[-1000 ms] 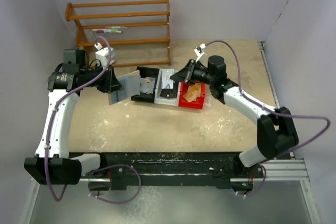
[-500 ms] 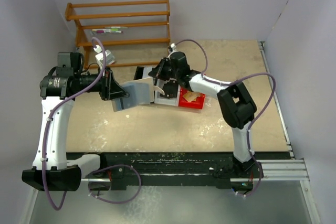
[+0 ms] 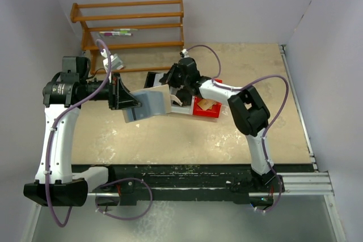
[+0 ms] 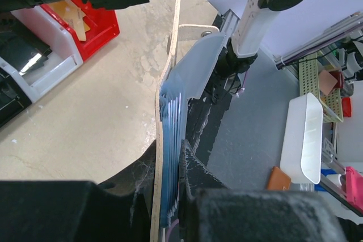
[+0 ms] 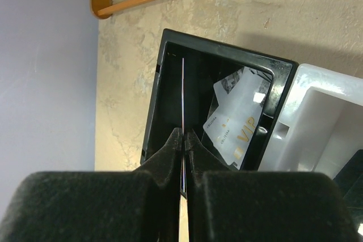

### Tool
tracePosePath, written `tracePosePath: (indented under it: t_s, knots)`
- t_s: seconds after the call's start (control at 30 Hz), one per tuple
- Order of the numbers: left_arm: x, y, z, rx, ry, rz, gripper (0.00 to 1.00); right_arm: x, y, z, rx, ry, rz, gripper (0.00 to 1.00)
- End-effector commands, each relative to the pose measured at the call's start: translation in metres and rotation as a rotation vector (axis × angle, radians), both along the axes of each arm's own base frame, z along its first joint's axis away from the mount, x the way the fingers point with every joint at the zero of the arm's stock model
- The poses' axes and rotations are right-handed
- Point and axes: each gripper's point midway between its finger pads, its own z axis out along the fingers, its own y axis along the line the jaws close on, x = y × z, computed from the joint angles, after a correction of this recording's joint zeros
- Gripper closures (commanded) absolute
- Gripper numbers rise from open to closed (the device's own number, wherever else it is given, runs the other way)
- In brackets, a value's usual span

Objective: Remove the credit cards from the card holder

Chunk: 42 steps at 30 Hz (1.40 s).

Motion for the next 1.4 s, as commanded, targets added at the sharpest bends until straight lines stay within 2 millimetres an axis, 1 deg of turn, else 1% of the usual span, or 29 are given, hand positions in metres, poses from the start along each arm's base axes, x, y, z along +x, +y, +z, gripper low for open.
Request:
tracePosePath:
  t_s: [0.0,0.1,0.13,0.27,0.33,0.47,0.57,0.63,0.67,0.7,0.77,0.83,0.9,0.97,1.03,1.07,1.2,1.27,1.37]
  knots:
    - [-0.014,-0.006,0.028,-0.077,-0.076,-0.069,0.89,0.009,0.005,0.030,0.034,-0.060,-0.025,0.93]
    - [-0.020,-0.008,0.033,-0.105,-0.078,-0.096,0.89,0.007,0.003,0.035,0.032,-0.066,-0.026,0.80]
    - [-0.022,-0.009,0.035,-0.114,-0.081,-0.105,0.90,0.007,0.002,0.039,0.033,-0.074,-0.026,0.78]
    - [-0.028,-0.011,0.041,-0.149,-0.075,-0.135,0.90,0.002,-0.003,0.055,0.029,-0.109,-0.020,0.71]
    - [-0.028,-0.012,0.043,-0.162,-0.069,-0.144,0.90,-0.002,-0.007,0.064,0.020,-0.122,-0.016,0.70]
    - [-0.026,-0.011,0.041,-0.156,-0.065,-0.137,0.91,-0.010,-0.019,0.094,0.017,-0.182,-0.021,0.69]
    - [-0.024,-0.011,0.040,-0.146,-0.065,-0.131,0.91,-0.021,-0.030,0.120,0.019,-0.237,-0.022,0.68]
    - [-0.024,-0.011,0.040,-0.144,-0.067,-0.129,0.91,-0.031,-0.037,0.141,0.021,-0.288,-0.008,0.64]
    - [-0.024,-0.011,0.039,-0.141,-0.070,-0.127,0.91,-0.039,-0.041,0.160,0.036,-0.328,0.006,0.61]
    - [-0.023,-0.010,0.039,-0.136,-0.073,-0.123,0.91,-0.050,-0.044,0.168,0.047,-0.351,0.033,0.55]
    - [-0.019,-0.009,0.036,-0.124,-0.069,-0.111,0.91,-0.081,-0.046,0.198,0.117,-0.416,0.139,0.43]
    - [-0.017,-0.009,0.033,-0.115,-0.067,-0.105,0.92,-0.108,-0.053,0.230,0.152,-0.514,0.220,0.31]
    - [-0.016,-0.009,0.030,-0.116,-0.058,-0.105,0.92,-0.136,-0.058,0.255,0.187,-0.598,0.313,0.23]
    - [-0.016,-0.009,0.029,-0.121,-0.050,-0.108,0.92,-0.163,-0.062,0.274,0.232,-0.649,0.414,0.18]
    - [-0.017,-0.010,0.029,-0.132,-0.045,-0.116,0.92,-0.184,-0.065,0.285,0.263,-0.675,0.485,0.15]
    - [-0.017,-0.010,0.030,-0.136,-0.042,-0.119,0.92,-0.192,-0.065,0.287,0.281,-0.679,0.523,0.14]
    - [-0.016,-0.010,0.028,-0.141,-0.033,-0.122,0.92,-0.219,-0.059,0.308,0.398,-0.726,0.652,0.06]
    - [-0.014,-0.010,0.026,-0.129,-0.027,-0.111,0.92,-0.234,-0.058,0.310,0.445,-0.723,0.726,0.04]
    - [-0.008,-0.008,0.019,-0.100,-0.017,-0.086,0.92,-0.244,-0.054,0.311,0.450,-0.736,0.770,0.00]
